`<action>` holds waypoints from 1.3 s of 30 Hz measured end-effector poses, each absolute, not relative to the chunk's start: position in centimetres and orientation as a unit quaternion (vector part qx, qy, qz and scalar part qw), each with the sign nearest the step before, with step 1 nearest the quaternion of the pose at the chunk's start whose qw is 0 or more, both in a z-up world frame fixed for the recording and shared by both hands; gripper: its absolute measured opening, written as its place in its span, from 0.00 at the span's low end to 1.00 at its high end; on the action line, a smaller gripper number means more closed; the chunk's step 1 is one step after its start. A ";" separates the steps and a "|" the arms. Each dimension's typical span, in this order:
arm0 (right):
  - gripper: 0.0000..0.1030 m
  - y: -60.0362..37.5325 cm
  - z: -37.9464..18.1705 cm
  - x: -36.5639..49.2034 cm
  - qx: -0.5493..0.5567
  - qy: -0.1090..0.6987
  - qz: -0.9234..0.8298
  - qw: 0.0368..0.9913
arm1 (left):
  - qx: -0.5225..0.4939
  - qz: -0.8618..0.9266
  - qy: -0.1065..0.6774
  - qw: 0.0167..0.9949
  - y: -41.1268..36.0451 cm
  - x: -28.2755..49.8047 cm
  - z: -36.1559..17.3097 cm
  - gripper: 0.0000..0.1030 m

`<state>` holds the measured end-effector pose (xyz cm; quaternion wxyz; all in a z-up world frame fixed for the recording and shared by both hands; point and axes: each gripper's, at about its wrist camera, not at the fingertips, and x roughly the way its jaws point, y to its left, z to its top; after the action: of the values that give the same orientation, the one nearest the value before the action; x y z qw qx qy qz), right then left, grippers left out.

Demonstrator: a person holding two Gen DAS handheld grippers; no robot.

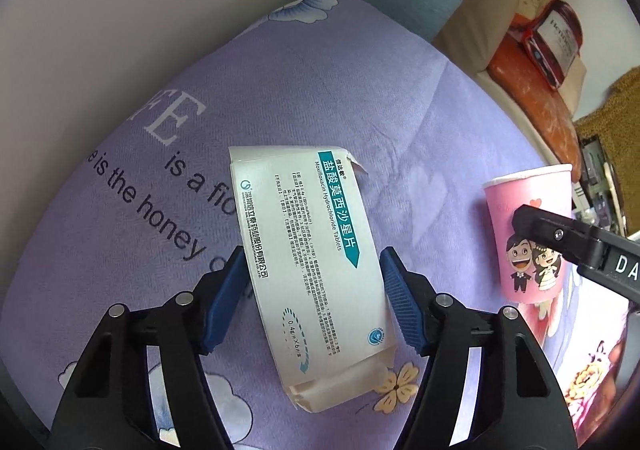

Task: Collect trash
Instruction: 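Lift the medicine box and pink cup and carry them toward the bin, then open both tools over the teal bin to drop the box and cup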

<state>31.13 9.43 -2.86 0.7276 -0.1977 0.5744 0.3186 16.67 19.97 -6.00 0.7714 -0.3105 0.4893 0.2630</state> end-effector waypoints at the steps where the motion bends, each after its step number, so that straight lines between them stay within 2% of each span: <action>1: 0.59 8.6 -2.7 30.6 -0.191 0.575 0.318 0.729 | -0.305 0.255 0.492 0.774 19.4 16.2 -6.0 0.66; 10: 0.59 -2.6 -1.7 25.6 -0.148 0.578 0.277 0.753 | -0.232 0.137 0.524 0.808 9.7 15.1 -5.6 0.66; 27: 0.59 -31.9 -2.1 19.4 -0.044 0.599 0.134 0.788 | -0.092 -0.081 0.546 0.829 -16.6 15.7 -3.8 0.66; 39: 0.59 -43.3 -4.9 19.3 0.030 0.616 0.065 0.785 | -0.033 -0.139 0.555 0.819 -26.6 17.2 -4.6 0.67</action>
<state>19.31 -43.34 -4.86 0.7849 0.0297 0.6156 0.0646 17.19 -26.62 -4.63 0.8192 -0.0329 0.5553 -0.1392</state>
